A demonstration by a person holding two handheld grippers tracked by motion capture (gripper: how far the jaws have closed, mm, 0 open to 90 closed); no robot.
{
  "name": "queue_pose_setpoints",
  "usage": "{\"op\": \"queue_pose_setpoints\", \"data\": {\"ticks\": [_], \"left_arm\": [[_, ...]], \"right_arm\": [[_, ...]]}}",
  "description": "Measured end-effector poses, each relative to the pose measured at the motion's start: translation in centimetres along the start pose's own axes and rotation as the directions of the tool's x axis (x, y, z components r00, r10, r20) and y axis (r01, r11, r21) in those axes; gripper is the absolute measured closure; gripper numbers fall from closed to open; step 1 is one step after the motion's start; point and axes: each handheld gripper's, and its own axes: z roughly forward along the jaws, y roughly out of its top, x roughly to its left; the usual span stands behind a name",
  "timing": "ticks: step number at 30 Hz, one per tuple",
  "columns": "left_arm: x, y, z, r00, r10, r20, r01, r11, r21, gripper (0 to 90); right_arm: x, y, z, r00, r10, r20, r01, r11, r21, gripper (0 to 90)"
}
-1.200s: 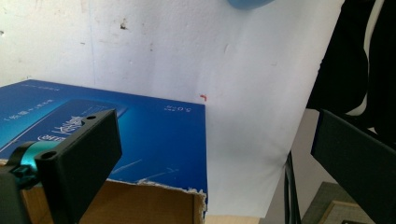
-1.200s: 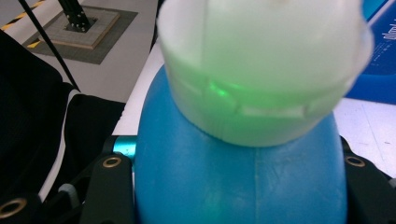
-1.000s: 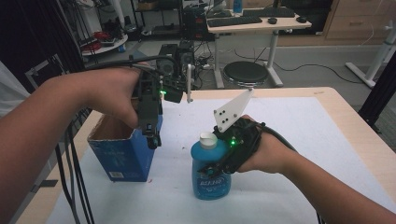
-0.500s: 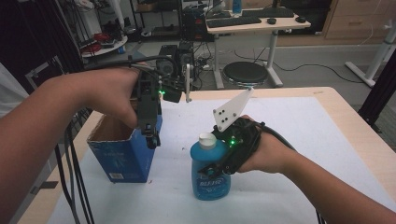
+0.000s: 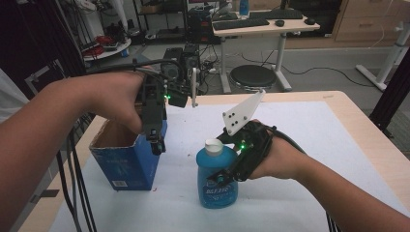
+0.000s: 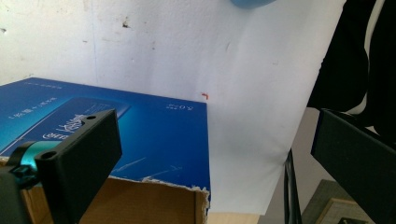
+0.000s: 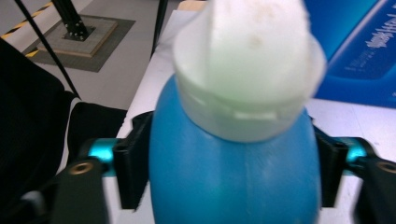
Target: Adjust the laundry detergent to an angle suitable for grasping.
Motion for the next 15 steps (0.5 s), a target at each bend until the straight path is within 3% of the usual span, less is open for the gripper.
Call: {"op": "queue_pose_setpoints", "data": {"ticks": [6, 15], "left_arm": [[0.0, -0.1, 0.2, 1.0000, -0.005, 0.000, 0.005, 1.0000, -0.003, 1.7], [0.1, 0.0, 0.4, 1.0000, -0.005, 0.004, 0.005, 1.0000, 0.004, 1.7]], "right_arm": [[0.0, 0.0, -0.5, 0.9999, -0.002, 0.014, 0.002, 1.000, -0.004, 23.5], [-0.1, -0.4, -1.2, 0.9992, 0.037, -0.013, -0.037, 0.999, 0.006, 20.3]]}}
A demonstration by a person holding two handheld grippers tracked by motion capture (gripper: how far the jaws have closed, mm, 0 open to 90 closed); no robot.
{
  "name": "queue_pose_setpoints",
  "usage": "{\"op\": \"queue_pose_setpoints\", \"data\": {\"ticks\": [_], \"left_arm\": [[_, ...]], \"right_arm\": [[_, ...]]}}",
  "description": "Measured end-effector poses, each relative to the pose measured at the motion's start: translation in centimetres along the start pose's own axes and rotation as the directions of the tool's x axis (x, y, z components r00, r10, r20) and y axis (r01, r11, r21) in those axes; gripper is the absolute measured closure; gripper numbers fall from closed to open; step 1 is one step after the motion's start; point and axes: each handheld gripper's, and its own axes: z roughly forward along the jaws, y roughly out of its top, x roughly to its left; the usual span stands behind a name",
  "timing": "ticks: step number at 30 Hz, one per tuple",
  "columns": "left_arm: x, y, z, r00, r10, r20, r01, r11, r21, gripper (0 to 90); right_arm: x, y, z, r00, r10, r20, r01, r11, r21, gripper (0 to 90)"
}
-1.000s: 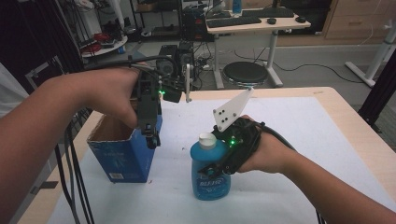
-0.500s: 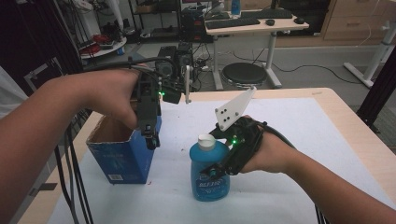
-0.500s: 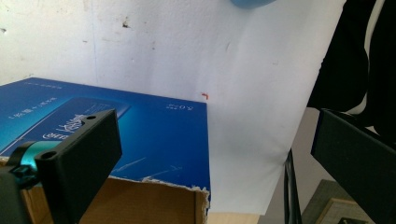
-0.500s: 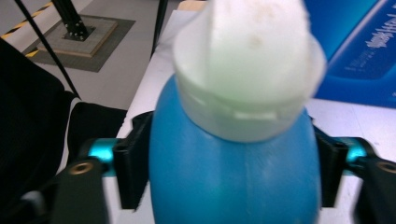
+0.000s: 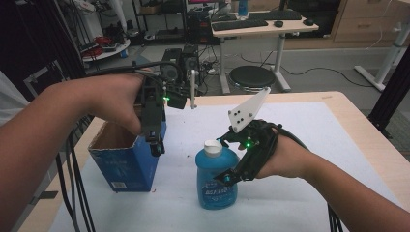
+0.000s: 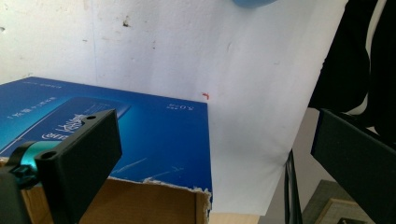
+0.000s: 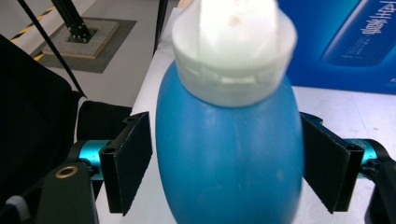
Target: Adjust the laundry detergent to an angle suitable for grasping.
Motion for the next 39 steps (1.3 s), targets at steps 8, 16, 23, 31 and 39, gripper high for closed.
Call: {"op": "queue_pose_setpoints", "data": {"ticks": [8, 16, 23, 31, 39], "left_arm": [[0.0, -0.3, -0.1, 1.0000, -0.003, -0.003, 0.003, 1.0000, -0.009, 1.7], [0.1, -0.4, -0.2, 1.0000, 0.001, -0.007, -0.001, 0.9999, -0.016, 1.7], [0.1, -0.5, -0.3, 1.0000, -0.002, -0.007, 0.002, 0.9998, -0.019, 1.6], [0.2, -0.4, -0.3, 1.0000, 0.003, -0.004, -0.003, 0.9999, -0.016, 1.6], [0.4, -0.5, -0.2, 1.0000, 0.000, -0.002, 0.000, 0.9997, -0.022, 1.6]], "right_arm": [[0.1, 0.1, -0.6, 0.9996, -0.002, 0.027, 0.001, 0.999, 0.034, 13.9], [-0.1, 0.9, -2.2, 0.9994, 0.019, 0.030, -0.021, 0.996, 0.084, 12.0], [-0.1, 1.4, -3.2, 0.9983, 0.026, 0.051, -0.033, 0.989, 0.142, 2.3], [-0.1, 2.5, -4.7, 0.9979, 0.032, 0.056, -0.045, 0.970, 0.240, 0.5], [0.5, 3.8, -7.3, 0.9969, 0.039, 0.068, -0.063, 0.919, 0.389, 0.6]]}}
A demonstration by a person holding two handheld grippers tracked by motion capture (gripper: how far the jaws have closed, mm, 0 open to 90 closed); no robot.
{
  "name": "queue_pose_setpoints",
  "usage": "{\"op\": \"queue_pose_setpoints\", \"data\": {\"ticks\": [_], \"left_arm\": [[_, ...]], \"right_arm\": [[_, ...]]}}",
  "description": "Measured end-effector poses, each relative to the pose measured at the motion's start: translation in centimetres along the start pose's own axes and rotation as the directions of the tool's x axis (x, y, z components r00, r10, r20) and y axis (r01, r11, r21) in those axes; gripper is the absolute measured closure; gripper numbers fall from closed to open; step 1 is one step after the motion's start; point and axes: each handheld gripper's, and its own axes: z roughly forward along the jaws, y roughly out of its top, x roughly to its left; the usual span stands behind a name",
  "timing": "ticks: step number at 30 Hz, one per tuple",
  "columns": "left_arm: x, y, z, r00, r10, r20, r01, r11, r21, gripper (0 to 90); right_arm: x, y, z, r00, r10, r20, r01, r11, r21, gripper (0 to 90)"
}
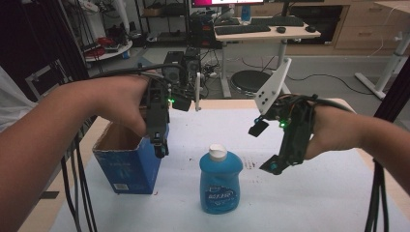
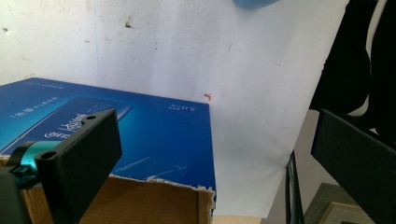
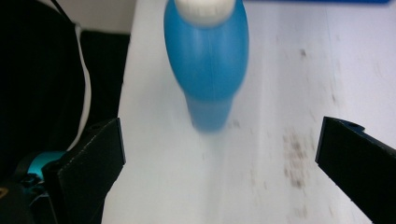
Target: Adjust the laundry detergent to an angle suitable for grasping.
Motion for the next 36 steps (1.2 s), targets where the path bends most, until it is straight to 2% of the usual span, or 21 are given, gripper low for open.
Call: {"op": "queue_pose_setpoints", "data": {"ticks": [3, 6, 11, 14, 20, 23, 26, 31, 33, 36], "left_arm": [[0.2, 0.0, 0.0, 1.0000, -0.001, 0.002, 0.001, 1.0000, 0.001, 1.7], [0.5, 0.1, 0.1, 1.0000, -0.005, 0.003, 0.005, 1.0000, -0.003, 1.6], [0.7, 0.4, 0.1, 1.0000, -0.004, 0.007, 0.004, 0.9999, -0.009, 1.7], [0.8, 0.6, 0.1, 1.0000, 0.003, 0.009, -0.003, 0.9999, -0.010, 1.7], [1.0, 0.7, 0.1, 0.9999, -0.001, 0.013, 0.001, 0.9999, -0.012, 1.6], [1.2, 0.8, 0.1, 0.9999, 0.000, 0.013, 0.000, 0.9999, -0.016, 1.7], [1.3, 0.8, 0.1, 0.9999, 0.001, 0.014, 0.000, 0.9999, -0.016, 1.7], [1.3, 1.0, 0.2, 0.9999, -0.003, 0.014, 0.003, 0.9998, -0.019, 1.7], [1.4, 1.0, 0.2, 0.9999, -0.001, 0.014, 0.002, 0.9998, -0.018, 1.6], [1.5, 1.1, 0.1, 0.9999, -0.003, 0.012, 0.003, 0.9998, -0.020, 1.6]], "right_arm": [[0.2, -0.2, -1.4, 0.9996, 0.026, 0.007, -0.026, 0.995, 0.093, 0.6], [0.6, -0.3, -2.6, 0.9990, 0.045, 0.009, -0.045, 0.983, 0.176, 0.6], [1.1, -0.6, -3.4, 0.9978, 0.061, 0.024, -0.066, 0.947, 0.315, 0.7], [1.3, -1.2, -3.4, 0.9969, 0.070, 0.035, -0.078, 0.926, 0.370, 0.7], [1.3, -2.5, -3.4, 0.9943, 0.095, 0.049, -0.107, 0.896, 0.430, 0.7], [1.2, -2.9, -3.4, 0.9942, 0.098, 0.044, -0.107, 0.890, 0.442, 0.7], [1.2, -2.9, -3.7, 0.9934, 0.106, 0.044, -0.115, 0.892, 0.437, 0.7], [1.4, -2.9, -4.4, 0.9928, 0.111, 0.046, -0.119, 0.881, 0.458, 0.7], [1.6, -2.9, -4.8, 0.9921, 0.114, 0.053, -0.126, 0.881, 0.456, 0.7], [1.7, -2.8, -5.4, 0.9921, 0.112, 0.057, -0.126, 0.888, 0.443, 0.8]]}}
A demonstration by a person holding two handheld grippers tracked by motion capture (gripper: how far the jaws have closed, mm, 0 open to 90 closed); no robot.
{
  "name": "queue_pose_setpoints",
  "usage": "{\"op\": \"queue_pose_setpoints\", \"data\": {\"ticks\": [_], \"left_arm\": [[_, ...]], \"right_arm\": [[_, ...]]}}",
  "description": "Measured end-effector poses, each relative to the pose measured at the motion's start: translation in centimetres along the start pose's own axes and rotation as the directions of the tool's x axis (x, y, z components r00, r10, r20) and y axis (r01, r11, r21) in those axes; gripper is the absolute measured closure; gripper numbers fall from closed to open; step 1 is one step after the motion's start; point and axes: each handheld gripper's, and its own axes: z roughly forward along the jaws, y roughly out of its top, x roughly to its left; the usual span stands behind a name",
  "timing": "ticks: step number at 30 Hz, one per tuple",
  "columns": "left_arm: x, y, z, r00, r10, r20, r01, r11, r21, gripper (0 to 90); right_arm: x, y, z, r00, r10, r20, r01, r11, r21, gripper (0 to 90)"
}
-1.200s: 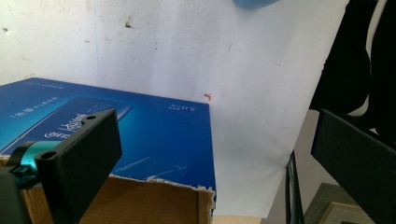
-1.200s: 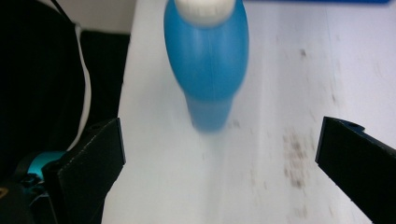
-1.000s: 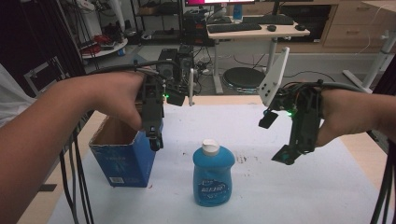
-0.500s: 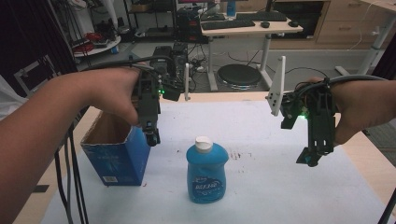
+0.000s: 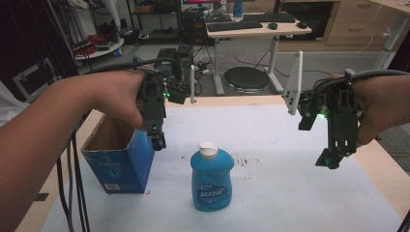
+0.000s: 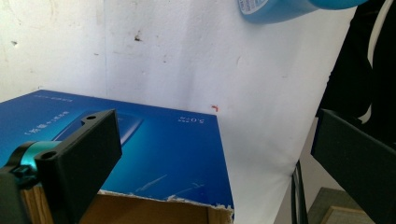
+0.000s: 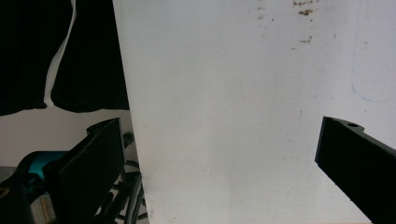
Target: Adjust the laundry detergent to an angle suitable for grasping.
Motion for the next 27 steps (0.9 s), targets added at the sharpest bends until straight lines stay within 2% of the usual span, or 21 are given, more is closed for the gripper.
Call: {"op": "queue_pose_setpoints", "data": {"ticks": [9, 13, 22, 27], "left_arm": [[0.3, 0.2, 0.2, 1.0000, -0.007, 0.007, 0.007, 1.0000, 0.004, 1.7], [0.5, 0.2, 0.2, 0.9999, -0.004, 0.010, 0.004, 1.0000, 0.003, 1.6], [0.5, -0.1, 0.0, 0.9999, -0.015, 0.005, 0.015, 0.9999, -0.004, 1.7], [0.5, 0.0, 0.1, 0.9999, -0.001, 0.011, 0.001, 1.0000, -0.010, 1.7]], "right_arm": [[-0.1, -0.2, -1.0, 0.9998, 0.012, 0.013, -0.011, 1.000, -0.029, 0.8], [-0.1, -0.3, -0.9, 0.9997, 0.024, 0.010, -0.024, 1.000, -0.020, 0.8], [-0.2, -0.3, -1.1, 0.9997, 0.020, 0.010, -0.020, 1.000, -0.018, 0.8], [-0.3, -0.4, -1.3, 0.9995, 0.031, 0.013, -0.030, 0.999, -0.020, 0.8]]}}
